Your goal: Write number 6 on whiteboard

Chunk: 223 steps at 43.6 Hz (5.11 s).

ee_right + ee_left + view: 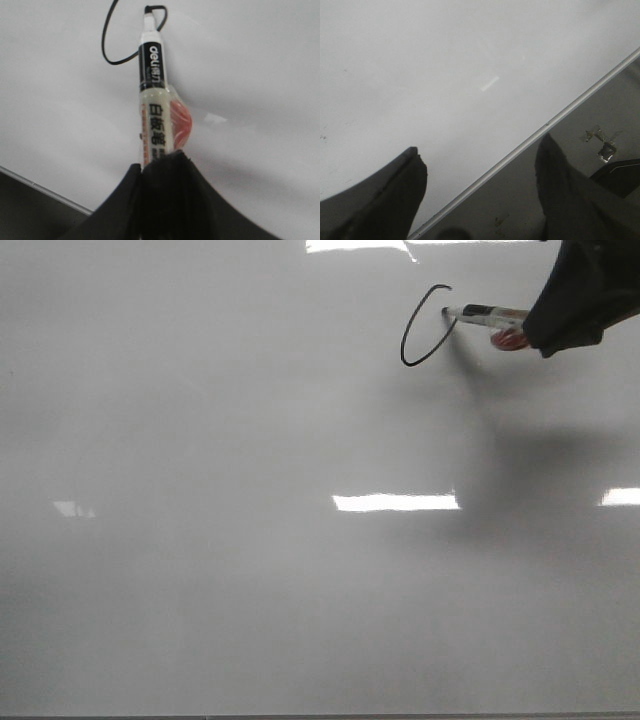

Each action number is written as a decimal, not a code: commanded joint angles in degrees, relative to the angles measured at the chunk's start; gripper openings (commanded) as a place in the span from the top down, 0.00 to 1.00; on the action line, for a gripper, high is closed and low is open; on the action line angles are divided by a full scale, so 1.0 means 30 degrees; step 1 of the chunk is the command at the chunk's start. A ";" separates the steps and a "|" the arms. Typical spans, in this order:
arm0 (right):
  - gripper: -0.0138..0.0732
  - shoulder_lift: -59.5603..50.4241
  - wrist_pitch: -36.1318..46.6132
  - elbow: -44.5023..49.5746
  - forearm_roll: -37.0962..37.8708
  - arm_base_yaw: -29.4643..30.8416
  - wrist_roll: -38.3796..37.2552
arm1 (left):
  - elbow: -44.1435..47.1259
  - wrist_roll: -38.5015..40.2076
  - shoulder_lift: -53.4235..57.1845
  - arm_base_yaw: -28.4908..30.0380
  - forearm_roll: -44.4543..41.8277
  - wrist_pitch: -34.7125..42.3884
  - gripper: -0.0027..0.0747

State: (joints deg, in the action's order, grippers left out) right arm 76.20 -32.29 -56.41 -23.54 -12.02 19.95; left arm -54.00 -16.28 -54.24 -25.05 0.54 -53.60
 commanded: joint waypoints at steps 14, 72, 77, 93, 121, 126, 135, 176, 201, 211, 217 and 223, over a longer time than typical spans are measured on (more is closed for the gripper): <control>0.91 -0.2141 -0.2954 -0.0458 -0.0186 -0.1896 0.0883 | -0.0481 0.0116 0.0176 0.0075 0.0175 0.1615 0.37; 0.91 -0.6049 -0.9612 -0.0084 -0.0186 -0.6289 0.6713 | -0.6156 -1.0059 -0.9374 -0.9884 0.6933 0.2741 0.62; 0.91 -0.6049 -0.9515 -0.0084 -0.0186 -0.6289 0.6713 | -0.6201 -1.0059 -0.9374 -0.9884 0.6901 0.2603 0.77; 0.56 -0.6049 -0.9381 -0.0084 -0.0186 -0.6272 0.6713 | -0.6201 -1.0059 -0.9374 -0.9884 0.6646 0.1755 0.99; 0.22 -0.8814 -1.0838 -0.1285 0.6520 -0.3608 -0.2110 | -0.6148 0.6551 -0.5793 -0.4717 -0.7904 -0.2469 0.99; 0.22 -0.8856 -1.0773 -0.1285 0.6520 -0.3608 -0.2169 | -0.5094 0.7830 -0.4197 -0.2118 -0.8879 -0.2653 0.99; 0.22 -0.8856 -0.9868 -0.1266 0.6520 -0.3608 -0.2169 | -0.2002 0.9026 -0.1786 0.2567 -0.8879 0.0691 0.99; 0.22 -0.8856 -0.9678 -0.1266 0.6520 -0.3608 -0.2169 | 0.3698 1.3166 -0.8396 0.7502 -0.7315 1.9758 0.99; 0.22 -0.9485 -0.9610 -0.1324 0.6520 -0.3608 -0.3398 | 0.2937 1.3132 -0.6804 0.7502 -0.7088 1.6594 0.44; 0.22 -1.1237 -0.9717 -0.1324 0.7538 -0.3608 -0.6268 | 0.1761 1.1547 -0.2909 0.6987 -0.7088 1.0841 0.44; 0.22 -1.2383 -0.9805 -0.1324 0.7714 -0.3608 -0.6779 | 0.0987 1.0428 -0.0727 0.5713 -0.6626 0.6680 0.44; 0.22 -1.3416 -1.0026 -0.1262 0.7714 -0.3608 -0.6868 | 0.0787 0.8713 0.1481 0.4241 -0.4799 0.3414 0.44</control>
State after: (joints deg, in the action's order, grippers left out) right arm 37.30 -65.05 -58.46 -1.15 -23.25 -0.45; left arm -49.55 12.92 -53.75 -9.92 -16.56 -40.09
